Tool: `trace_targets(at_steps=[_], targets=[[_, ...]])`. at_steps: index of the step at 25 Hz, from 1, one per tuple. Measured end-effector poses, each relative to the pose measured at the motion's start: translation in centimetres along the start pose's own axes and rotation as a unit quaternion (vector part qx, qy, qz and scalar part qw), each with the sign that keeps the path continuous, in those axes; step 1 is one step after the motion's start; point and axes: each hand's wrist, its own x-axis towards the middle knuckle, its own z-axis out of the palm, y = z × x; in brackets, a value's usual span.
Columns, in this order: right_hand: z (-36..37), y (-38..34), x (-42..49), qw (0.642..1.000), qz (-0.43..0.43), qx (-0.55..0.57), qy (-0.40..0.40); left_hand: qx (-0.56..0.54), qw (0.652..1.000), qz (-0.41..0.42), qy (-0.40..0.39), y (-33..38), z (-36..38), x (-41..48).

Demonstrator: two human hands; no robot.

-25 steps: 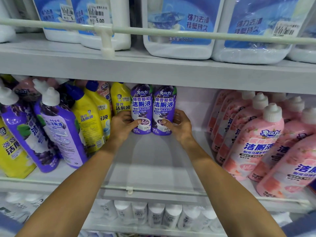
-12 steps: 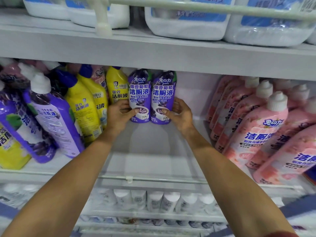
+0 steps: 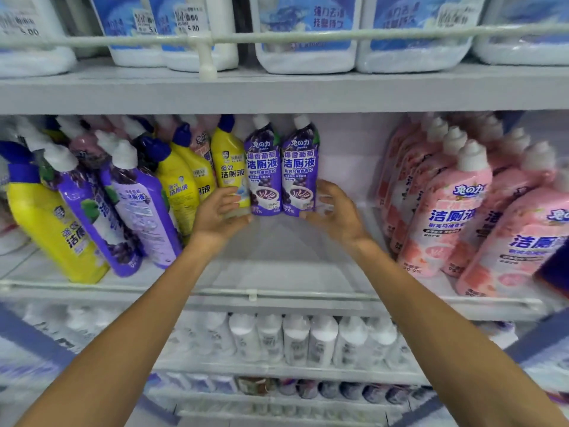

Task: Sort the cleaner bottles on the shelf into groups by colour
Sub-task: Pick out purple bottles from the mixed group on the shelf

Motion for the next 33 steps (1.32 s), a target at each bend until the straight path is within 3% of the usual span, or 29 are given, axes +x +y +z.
trace_targets(at_steps=[5,8,14,21,26,33], targets=[[1.6,-5.3,-6.7,0.997,-0.021,-0.037,-0.066,0.013,0.998,0.033,-0.054,2.8,-5.0,-6.4],[4.5,-8.6,-10.1,0.994,-0.043,-0.053,-0.085,0.012,0.998,0.045,-0.038,3.3,-9.4,-10.0],[9.7,-12.3,-13.1,0.988,-0.086,-0.039,-0.118,0.035,0.998,0.044,0.040,3.1,-17.0,-14.0],[14.1,-16.1,-7.1,0.979,-0.139,-0.006,-0.149,0.085,0.986,0.064,0.130,6.9,-22.3,-10.9],[18.2,-16.6,-4.1,0.978,-0.154,0.005,-0.143,0.120,0.977,0.055,0.167,7.7,-24.0,-9.4],[21.5,-17.4,-3.1,0.986,-0.154,-0.024,-0.066,0.185,0.969,0.022,0.165,7.4,-20.7,-5.8]])
